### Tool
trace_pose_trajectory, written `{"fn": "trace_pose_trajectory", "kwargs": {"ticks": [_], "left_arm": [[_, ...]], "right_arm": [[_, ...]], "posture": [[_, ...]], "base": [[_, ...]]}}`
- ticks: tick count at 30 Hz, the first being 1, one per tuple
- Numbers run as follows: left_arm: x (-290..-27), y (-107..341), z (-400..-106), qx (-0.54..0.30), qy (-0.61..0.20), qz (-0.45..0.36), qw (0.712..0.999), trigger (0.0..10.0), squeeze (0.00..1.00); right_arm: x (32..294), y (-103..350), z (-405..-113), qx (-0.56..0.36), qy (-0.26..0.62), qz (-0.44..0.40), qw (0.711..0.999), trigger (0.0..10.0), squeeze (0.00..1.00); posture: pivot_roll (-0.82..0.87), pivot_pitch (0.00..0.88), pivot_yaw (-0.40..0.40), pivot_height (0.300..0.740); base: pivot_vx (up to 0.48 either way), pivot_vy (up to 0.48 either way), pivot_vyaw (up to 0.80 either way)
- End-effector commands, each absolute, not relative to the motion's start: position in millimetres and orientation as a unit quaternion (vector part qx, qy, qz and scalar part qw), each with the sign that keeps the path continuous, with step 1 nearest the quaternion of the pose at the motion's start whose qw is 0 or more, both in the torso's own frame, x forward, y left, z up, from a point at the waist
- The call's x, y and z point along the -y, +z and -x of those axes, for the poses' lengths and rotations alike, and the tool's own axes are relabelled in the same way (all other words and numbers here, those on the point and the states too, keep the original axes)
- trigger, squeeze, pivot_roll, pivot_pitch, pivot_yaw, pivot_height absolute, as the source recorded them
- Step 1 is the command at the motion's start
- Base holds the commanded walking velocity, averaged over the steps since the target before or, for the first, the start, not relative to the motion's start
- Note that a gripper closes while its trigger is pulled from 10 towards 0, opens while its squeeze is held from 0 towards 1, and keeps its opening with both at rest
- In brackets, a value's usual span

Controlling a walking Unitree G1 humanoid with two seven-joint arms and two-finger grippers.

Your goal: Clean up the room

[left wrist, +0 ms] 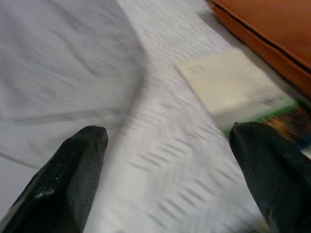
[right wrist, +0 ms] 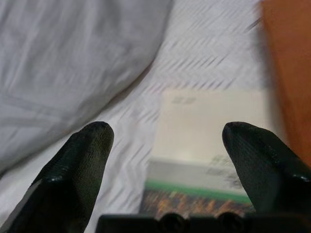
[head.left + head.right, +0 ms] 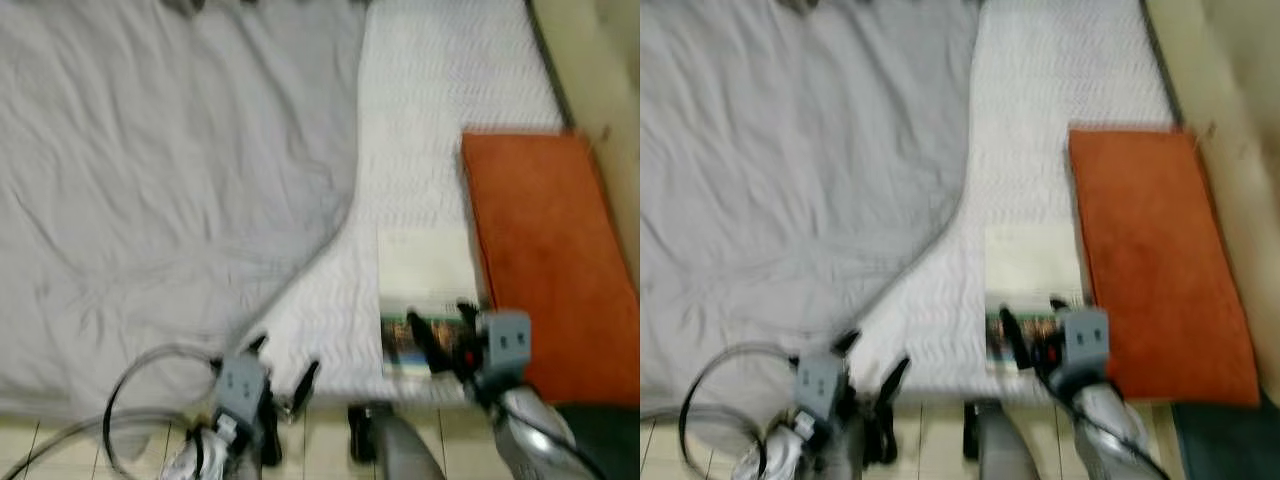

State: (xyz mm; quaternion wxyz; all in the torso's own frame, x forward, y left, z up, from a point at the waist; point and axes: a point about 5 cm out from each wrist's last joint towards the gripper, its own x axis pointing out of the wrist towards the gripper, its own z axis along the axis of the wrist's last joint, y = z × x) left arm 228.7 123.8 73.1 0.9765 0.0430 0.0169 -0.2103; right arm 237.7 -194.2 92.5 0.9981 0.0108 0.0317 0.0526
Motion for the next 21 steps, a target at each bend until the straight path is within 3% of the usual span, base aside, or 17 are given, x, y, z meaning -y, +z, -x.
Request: {"fn": "trace_pose_trajectory", "kwargs": {"ticks": [1, 7, 14, 15, 16, 21], "left_arm": [[-137, 67, -244, -0.034, -0.176, -0.052, 0.982, 10.0, 0.0], [-132, 93, -286, 0.032, -0.171, -0.068, 0.982, 10.0, 0.0], [-123, 106, -286, 0.083, -0.168, -0.056, 0.981, 10.0, 0.0], [-122, 101, -285, 0.073, -0.165, -0.047, 0.982, 10.0, 0.0], [-122, 94, -285, 0.058, -0.161, -0.023, 0.985, 10.0, 0.0], [-123, 78, -288, 0.024, -0.161, -0.01, 0.987, 10.0, 0.0]], "right_arm": [[215, 68, -229, -0.064, -0.019, 0.01, 0.998, 10.0, 1.0], [226, 56, -225, -0.068, -0.084, 0.013, 0.994, 10.0, 1.0], [214, 65, -226, -0.028, -0.064, 0.01, 0.998, 10.0, 1.0], [211, 65, -228, -0.028, -0.054, 0.007, 0.998, 10.0, 0.83], [209, 65, -230, -0.03, -0.046, 0.01, 0.998, 10.0, 0.0], [205, 66, -246, -0.036, -0.037, 0.011, 0.999, 10.0, 0.0]], "posture": [[-0.13, 0.0, 0.03, 0.74], [-0.16, 0.0, 0.061, 0.74], [-0.18, 0.0, 0.066, 0.74], [-0.18, 0.0, 0.061, 0.74], [-0.18, 0.0, 0.058, 0.74], [-0.17, 0.0, 0.046, 0.74]], "base": [[0.0, 0.0, 0.0], [0.0, 0.0, 0.0], [0.0, 0.0, 0.0], [0.0, 0.0, 0.0], [0.0, 0.0, 0.0], [0.0, 0.384, 0.0]]}}
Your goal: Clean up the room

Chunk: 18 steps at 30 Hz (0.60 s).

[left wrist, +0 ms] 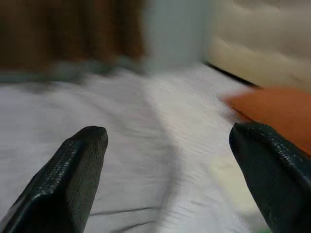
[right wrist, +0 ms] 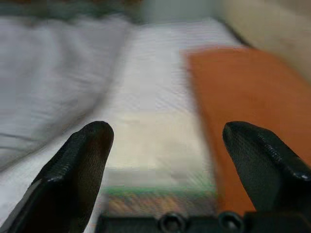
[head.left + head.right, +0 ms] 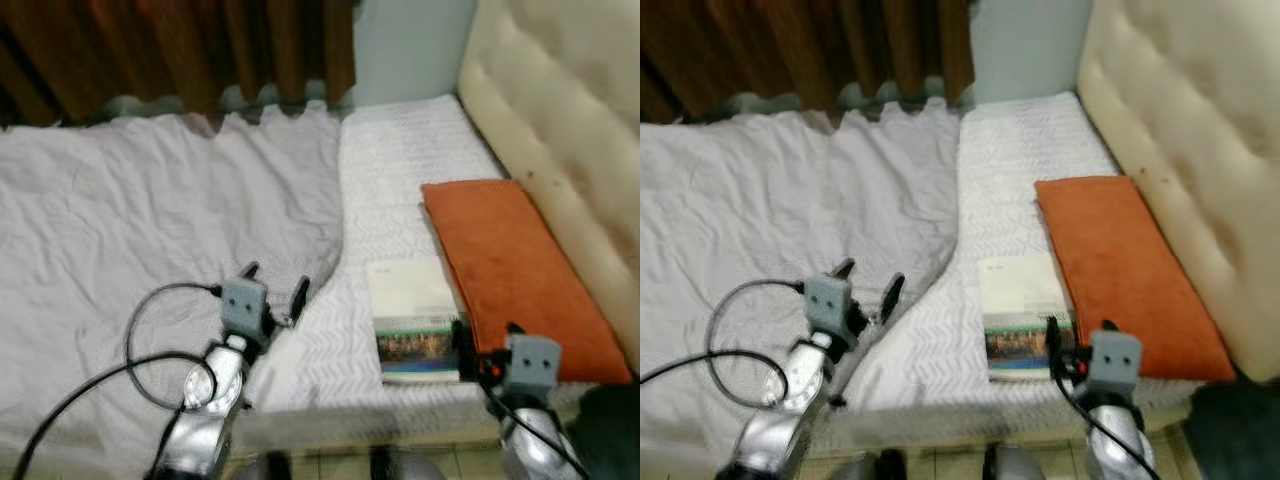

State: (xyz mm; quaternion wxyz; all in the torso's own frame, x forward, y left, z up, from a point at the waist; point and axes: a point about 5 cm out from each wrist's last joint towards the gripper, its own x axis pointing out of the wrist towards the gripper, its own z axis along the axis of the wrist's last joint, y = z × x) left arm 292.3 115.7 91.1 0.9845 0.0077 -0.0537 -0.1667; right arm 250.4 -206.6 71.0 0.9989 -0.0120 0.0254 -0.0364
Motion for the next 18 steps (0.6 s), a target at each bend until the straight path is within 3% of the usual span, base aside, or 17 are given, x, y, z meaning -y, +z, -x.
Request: {"fn": "trace_pose_trajectory", "kwargs": {"ticks": [1, 10, 18], "left_arm": [[-123, 75, -287, 0.02, -0.163, -0.013, 0.986, 10.0, 0.0], [-140, 58, -285, -0.017, -0.145, 0.006, 0.989, 10.0, 0.0], [-141, 57, -281, -0.014, -0.183, 0.007, 0.983, 10.0, 0.0]], "right_arm": [[204, 66, -248, -0.038, -0.035, 0.015, 0.999, 10.0, 0.0], [209, 62, -251, -0.052, -0.032, 0.017, 0.998, 10.0, 0.0], [205, 56, -248, -0.061, -0.024, 0.025, 0.998, 10.0, 0.0]], "posture": [[-0.17, 0.0, 0.046, 0.74], [-0.15, 0.0, 0.03, 0.74], [-0.14, 0.0, 0.037, 0.74]], "base": [[0.0, 0.48, 0.0], [0.0, 0.48, 0.0], [0.0, 0.48, 0.0]]}}
